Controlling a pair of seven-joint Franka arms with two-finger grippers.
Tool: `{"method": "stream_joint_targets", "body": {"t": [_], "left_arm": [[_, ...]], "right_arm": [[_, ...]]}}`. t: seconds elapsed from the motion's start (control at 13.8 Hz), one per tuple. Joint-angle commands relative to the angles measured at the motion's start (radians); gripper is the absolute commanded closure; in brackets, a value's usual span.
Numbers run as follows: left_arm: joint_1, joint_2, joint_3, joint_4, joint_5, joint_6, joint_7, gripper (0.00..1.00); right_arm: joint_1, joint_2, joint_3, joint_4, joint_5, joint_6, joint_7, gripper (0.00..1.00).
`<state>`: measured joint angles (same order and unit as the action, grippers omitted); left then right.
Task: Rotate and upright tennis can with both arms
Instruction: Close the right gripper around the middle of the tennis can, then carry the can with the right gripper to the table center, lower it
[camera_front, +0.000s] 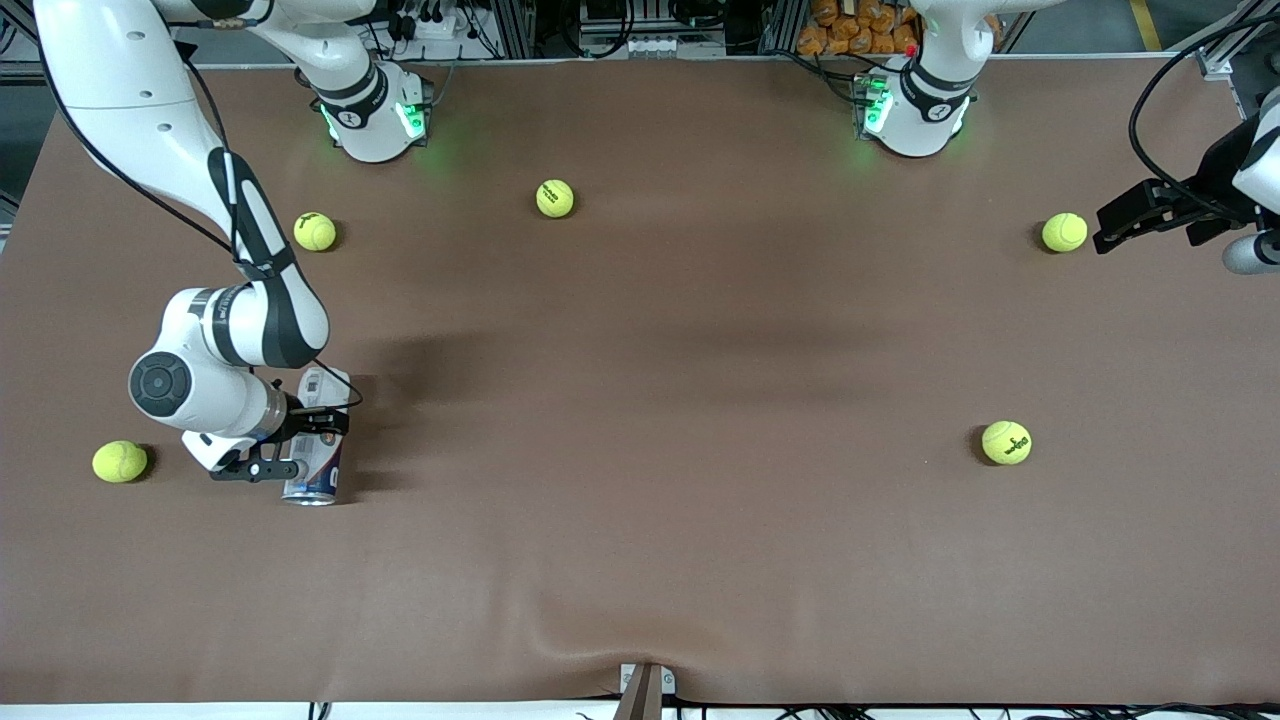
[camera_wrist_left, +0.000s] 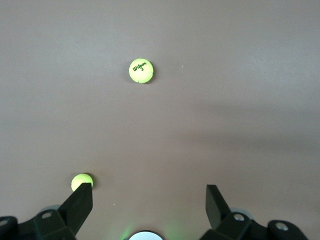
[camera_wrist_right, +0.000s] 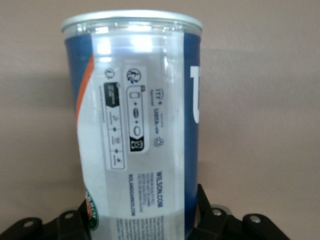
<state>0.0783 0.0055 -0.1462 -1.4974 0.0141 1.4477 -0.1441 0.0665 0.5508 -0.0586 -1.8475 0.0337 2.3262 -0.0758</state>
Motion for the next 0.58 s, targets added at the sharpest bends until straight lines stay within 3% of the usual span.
{"method": "stream_joint_targets", "body": {"t": [0.0, 0.51], "left_arm": [[0.003, 0.001, 0.000, 0.008, 0.001, -0.015, 0.015, 0.00], [0.006, -0.001, 0.002, 0.008, 0.001, -0.015, 0.017, 0.00]], "right_arm": [[0.054, -0.064, 0.000, -0.002, 0.017, -0.027, -0.085, 0.25], [0.293, -0.135, 0.048, 0.056, 0.017, -0.073, -0.367, 0.25]]}}
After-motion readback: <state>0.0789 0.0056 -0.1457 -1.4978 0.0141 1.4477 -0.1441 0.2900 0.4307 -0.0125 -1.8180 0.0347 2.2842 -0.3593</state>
